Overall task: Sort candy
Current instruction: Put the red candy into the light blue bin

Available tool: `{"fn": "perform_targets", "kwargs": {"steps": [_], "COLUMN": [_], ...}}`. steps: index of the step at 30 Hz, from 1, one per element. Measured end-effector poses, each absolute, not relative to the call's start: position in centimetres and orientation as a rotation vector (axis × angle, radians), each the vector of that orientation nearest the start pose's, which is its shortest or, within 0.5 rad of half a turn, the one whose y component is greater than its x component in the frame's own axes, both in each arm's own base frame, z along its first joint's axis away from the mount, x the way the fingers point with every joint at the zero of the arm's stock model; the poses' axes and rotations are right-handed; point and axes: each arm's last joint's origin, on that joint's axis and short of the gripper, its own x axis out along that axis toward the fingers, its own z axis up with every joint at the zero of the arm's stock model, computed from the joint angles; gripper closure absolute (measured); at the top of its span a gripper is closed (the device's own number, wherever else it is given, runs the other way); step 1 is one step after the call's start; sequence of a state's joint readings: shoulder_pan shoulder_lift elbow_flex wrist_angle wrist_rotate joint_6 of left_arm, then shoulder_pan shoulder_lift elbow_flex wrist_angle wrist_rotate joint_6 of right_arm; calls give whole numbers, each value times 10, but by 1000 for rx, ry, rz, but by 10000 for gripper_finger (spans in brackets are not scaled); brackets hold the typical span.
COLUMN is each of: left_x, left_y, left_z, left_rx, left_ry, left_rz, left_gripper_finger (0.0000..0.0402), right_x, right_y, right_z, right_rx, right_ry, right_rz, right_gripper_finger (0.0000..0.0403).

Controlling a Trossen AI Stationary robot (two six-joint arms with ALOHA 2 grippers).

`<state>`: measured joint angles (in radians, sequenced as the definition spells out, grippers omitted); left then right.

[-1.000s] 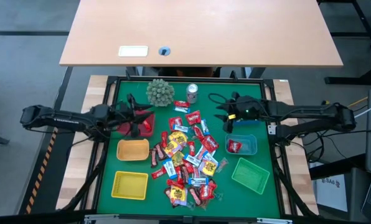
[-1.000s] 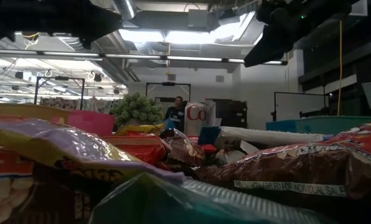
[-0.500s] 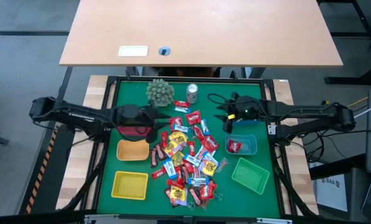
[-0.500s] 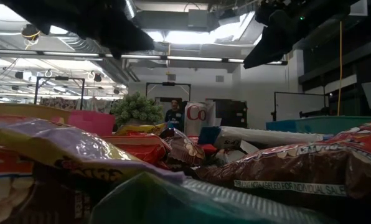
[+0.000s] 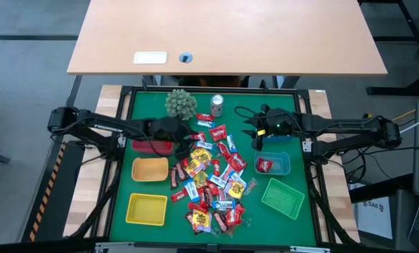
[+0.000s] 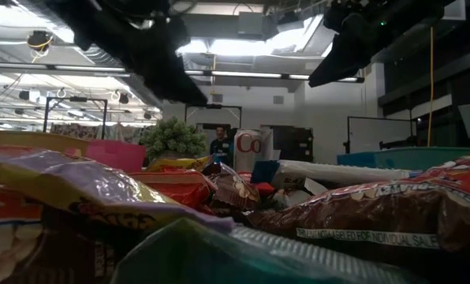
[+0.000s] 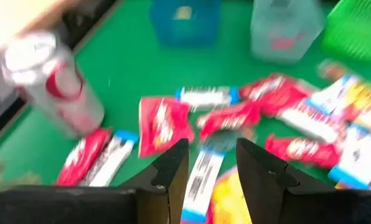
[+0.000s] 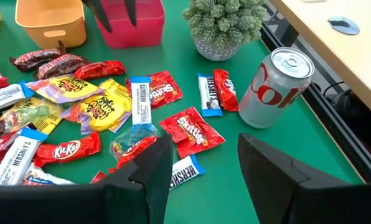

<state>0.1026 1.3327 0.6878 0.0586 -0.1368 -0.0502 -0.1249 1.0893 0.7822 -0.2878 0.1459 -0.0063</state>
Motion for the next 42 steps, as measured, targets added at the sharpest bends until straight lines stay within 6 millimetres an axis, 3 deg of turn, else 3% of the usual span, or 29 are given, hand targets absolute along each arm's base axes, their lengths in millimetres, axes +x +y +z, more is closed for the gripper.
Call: {"fn": "perform_targets", "kwargs": {"steps": [9,23,34,42], "left_x": [276,289,294,294], "left_y": [46,48,51,53], "left_z": [189,150,150,150], "left_rx": [-52,-20,-17,-28], "left_ry": [856,980,921,924], "left_rz": [291,277,293,305], "left_gripper_finger": [280,280,278,232], "right_x": [227,227,227,227], "right_y": [-33,-33,-33,-33], "right_z": [266,266,266,266], "right_rx": [-12,-11,-72,-72], "right_ry": [599,605,614,613], "right_rz": [-260,-258,-243,-242], "right_gripper_finger": [223,223,223,223]}}
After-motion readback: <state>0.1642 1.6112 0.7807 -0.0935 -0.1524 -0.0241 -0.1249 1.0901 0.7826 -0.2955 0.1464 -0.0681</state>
